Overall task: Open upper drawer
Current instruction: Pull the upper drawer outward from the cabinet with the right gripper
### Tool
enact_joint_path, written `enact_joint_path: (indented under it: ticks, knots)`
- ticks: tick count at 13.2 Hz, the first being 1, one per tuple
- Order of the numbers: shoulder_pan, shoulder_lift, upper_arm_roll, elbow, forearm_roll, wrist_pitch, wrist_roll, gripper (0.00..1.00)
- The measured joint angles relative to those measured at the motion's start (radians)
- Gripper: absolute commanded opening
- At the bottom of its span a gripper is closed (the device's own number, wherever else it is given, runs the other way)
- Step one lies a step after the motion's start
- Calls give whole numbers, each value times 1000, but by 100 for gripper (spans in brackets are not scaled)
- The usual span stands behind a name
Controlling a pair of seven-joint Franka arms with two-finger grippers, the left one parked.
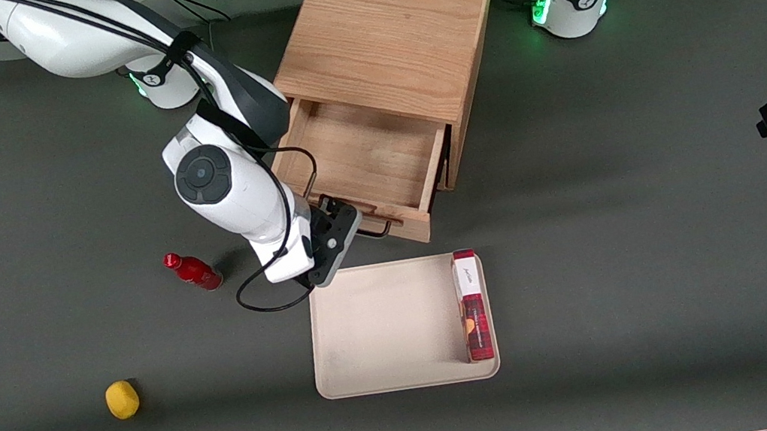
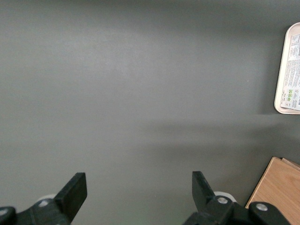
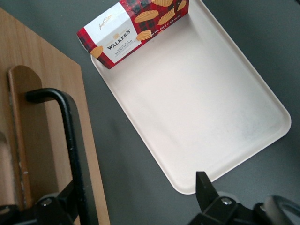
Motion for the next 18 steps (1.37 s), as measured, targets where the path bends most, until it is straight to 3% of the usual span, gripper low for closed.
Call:
enact_joint_path:
  ticks: [18]
  knots:
    - [-1, 59, -37, 89, -23, -7, -8, 100]
